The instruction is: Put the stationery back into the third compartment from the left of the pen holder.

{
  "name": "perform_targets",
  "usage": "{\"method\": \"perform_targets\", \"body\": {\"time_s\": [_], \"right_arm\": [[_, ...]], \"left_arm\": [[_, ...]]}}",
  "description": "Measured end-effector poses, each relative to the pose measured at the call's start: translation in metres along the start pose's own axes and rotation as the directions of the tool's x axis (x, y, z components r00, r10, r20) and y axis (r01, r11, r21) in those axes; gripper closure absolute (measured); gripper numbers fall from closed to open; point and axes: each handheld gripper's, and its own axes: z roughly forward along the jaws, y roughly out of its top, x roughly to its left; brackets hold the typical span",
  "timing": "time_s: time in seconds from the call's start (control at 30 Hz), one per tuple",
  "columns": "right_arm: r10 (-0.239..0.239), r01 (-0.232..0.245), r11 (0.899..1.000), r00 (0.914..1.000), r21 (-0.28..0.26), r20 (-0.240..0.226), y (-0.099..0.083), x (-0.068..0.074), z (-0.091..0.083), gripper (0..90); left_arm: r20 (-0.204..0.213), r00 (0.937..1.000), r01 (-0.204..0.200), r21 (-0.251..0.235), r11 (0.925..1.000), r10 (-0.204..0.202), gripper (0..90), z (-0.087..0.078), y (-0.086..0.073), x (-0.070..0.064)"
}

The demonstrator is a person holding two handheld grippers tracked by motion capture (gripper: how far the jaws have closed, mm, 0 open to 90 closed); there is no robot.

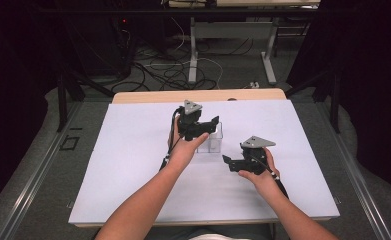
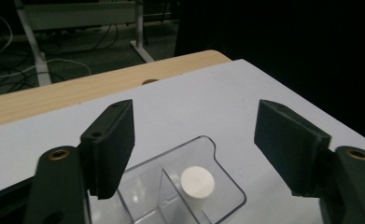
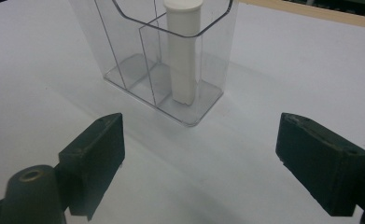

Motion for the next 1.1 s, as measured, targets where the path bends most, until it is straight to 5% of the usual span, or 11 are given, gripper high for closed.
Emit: {"method": "perform_targets", "body": {"time_s": [0.5, 0.7, 1.1], "right_arm": [[0.022, -0.022, 1.0, 0.9995, -0.009, 0.021, 0.002, -0.003, -0.003, 14.5], [0.037, -0.036, 0.999, 0.9989, -0.013, 0.029, 0.003, -0.005, -0.005, 14.1], [0.06, -0.059, 0.998, 0.9959, -0.019, 0.067, 0.006, -0.014, -0.011, 12.5]], "left_arm": [[0.036, 0.9987, 0.036, 0.013, 0.9993, -0.036, 7.3, -0.045, 0.004, 0.026], [0.015, 0.9989, 0.044, 0.011, 0.999, -0.044, 0.3, -0.063, 0.0, 0.041], [-0.064, 0.9952, 0.075, 0.001, 0.9972, -0.075, 0.3, -0.099, -0.019, 0.069]]}}
